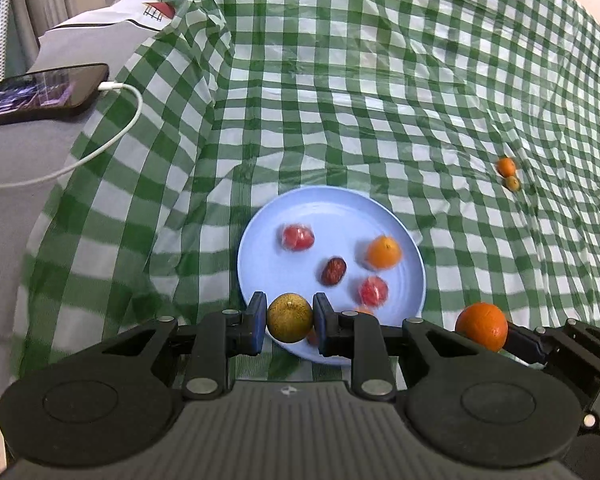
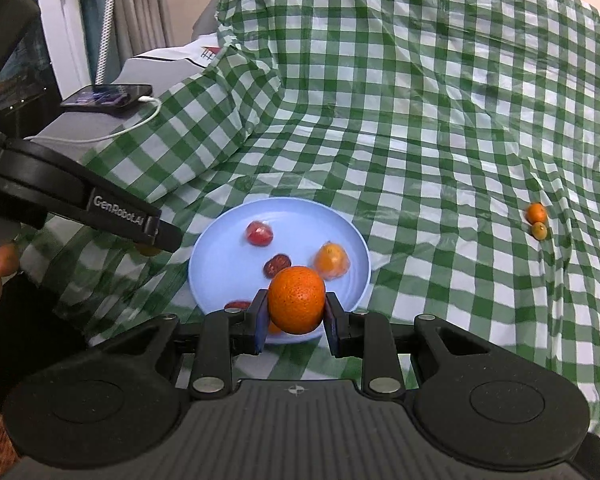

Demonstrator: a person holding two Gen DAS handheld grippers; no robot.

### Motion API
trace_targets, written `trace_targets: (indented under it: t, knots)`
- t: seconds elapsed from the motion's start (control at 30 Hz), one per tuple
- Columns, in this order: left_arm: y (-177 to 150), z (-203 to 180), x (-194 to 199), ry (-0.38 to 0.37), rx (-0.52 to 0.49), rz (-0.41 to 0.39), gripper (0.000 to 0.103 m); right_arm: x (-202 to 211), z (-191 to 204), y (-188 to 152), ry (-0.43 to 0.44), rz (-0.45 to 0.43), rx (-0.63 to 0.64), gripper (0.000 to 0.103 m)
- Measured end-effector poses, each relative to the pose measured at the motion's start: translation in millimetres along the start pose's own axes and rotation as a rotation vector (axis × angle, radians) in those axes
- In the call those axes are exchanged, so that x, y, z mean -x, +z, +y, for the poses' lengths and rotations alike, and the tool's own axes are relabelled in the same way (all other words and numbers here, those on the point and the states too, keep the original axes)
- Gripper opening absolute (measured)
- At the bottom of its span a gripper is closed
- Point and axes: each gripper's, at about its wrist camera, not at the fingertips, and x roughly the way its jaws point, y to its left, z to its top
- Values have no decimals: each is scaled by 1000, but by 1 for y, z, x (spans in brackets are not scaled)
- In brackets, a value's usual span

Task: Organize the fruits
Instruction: 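Carry the yellow fruit and orange over the blue plate with both tools, then open both tools to release the yellow fruit and orange onto the plate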

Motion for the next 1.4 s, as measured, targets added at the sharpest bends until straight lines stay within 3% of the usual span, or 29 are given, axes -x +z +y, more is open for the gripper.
trace_targets:
  t: [0.37, 0.77, 0.8, 0.83, 0.87, 0.9, 0.93, 1.0, 1.07, 1.23, 1.4]
  knots:
    - [41, 3, -58, 23, -8, 21, 27, -64, -14, 24, -16, 36, 5, 30]
    - [46, -2, -117, 30, -75, 73, 28, -118, -20, 26, 1, 114, 18, 30]
    - [47, -2, -118, 29, -82, 71, 31, -120, -19, 26, 11, 117, 24, 30]
    - [48, -2, -118, 32, -89, 70, 53, -122, -18, 27, 17, 120, 31, 31]
    - [49, -2, -117, 40, -92, 65, 83, -124, -17, 28, 19, 122, 39, 36]
    - [50, -1, -112, 52, -90, 47, 94, -123, -15, 30, 14, 121, 52, 55]
    - [49, 0, -105, 66, -85, 16, 103, -121, -15, 30, 5, 110, 64, 63]
    - [47, 1, -90, 76, -95, -28, 103, -110, -13, 31, -13, 82, 86, 82]
    - [42, 0, -79, 84, -123, -12, 103, -97, -13, 28, -11, 90, 87, 88]
    - [10, 5, -42, 92, -99, 17, 103, -51, -9, 13, 53, 136, 16, 96]
    - [-22, 11, 3, 104, -42, -7, 103, -9, 7, -3, 95, 132, -25, 100]
